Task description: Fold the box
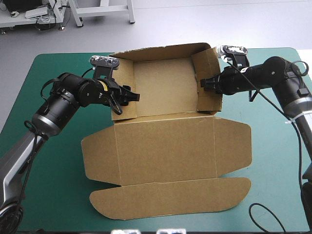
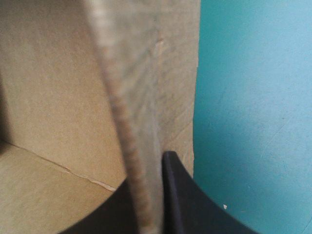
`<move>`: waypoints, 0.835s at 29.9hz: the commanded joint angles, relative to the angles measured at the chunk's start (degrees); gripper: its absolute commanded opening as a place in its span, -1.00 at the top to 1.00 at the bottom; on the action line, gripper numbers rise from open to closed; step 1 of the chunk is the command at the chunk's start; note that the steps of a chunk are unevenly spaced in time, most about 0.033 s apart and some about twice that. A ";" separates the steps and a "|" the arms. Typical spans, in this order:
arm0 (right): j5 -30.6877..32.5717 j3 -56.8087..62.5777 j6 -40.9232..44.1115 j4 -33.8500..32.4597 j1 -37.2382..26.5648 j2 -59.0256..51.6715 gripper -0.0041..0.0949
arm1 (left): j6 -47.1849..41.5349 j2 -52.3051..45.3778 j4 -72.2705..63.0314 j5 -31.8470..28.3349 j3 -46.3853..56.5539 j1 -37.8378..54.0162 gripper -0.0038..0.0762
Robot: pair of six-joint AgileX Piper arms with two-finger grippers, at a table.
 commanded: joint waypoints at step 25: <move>10.51 -1.90 11.58 -25.22 11.42 11.55 0.95 | 5.54 9.78 -7.67 4.90 -1.91 -0.88 0.93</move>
